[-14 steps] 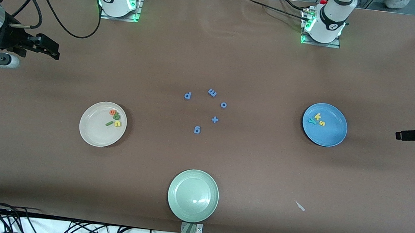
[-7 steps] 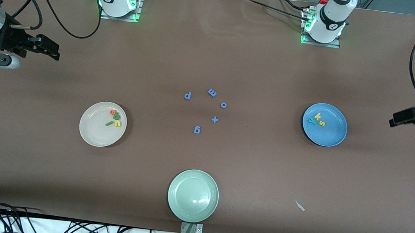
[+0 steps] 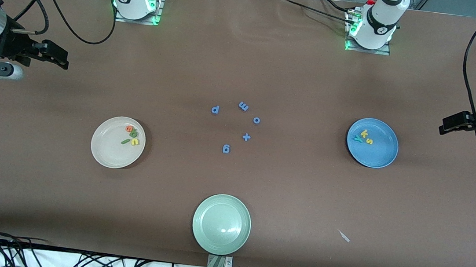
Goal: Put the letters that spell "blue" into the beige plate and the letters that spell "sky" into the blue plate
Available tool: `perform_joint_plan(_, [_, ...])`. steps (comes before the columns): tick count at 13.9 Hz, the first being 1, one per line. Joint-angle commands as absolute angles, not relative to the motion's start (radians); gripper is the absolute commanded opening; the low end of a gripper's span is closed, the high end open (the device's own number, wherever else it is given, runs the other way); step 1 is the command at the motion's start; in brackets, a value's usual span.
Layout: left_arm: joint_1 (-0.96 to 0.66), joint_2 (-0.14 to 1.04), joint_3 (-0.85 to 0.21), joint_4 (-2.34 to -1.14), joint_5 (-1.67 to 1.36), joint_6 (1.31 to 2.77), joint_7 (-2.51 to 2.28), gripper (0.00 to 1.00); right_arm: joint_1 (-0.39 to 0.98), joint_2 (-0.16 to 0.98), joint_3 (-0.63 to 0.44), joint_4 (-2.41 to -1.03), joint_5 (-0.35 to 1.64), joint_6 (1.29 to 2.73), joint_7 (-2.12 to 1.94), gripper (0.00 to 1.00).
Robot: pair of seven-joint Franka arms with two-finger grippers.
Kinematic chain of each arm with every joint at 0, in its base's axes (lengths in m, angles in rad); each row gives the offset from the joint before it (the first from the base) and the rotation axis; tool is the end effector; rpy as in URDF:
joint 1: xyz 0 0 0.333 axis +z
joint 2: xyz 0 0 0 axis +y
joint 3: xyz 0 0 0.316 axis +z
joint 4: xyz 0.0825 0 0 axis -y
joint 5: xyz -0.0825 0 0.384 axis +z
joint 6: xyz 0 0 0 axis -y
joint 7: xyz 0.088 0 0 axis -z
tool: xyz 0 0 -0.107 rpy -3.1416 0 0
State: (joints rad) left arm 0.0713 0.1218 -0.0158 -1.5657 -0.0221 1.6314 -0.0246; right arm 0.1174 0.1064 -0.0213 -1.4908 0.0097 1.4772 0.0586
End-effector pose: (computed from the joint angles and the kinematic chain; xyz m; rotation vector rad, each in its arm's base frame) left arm 0.5923 0.0312 0.5621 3.1130 0.1279 -0.0868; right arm 0.5734 0.0571 0.5940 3.1335 0.0592 -0.1886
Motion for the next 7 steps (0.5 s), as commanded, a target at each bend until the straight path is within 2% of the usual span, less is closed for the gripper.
perform_joint_plan(1, [0.069, 0.081, -0.015, -1.589, -0.04, 1.637, 0.003, 1.0, 0.11, 0.106, -0.014, -1.483, -0.002, 1.477, 0.044, 1.0])
perform_joint_plan(7, [0.077, 0.031, -0.029, -1.589, -0.041, 1.574, 0.009, 1.0, 0.109, 0.104, -0.014, -1.483, -0.002, 1.477, 0.044, 1.0])
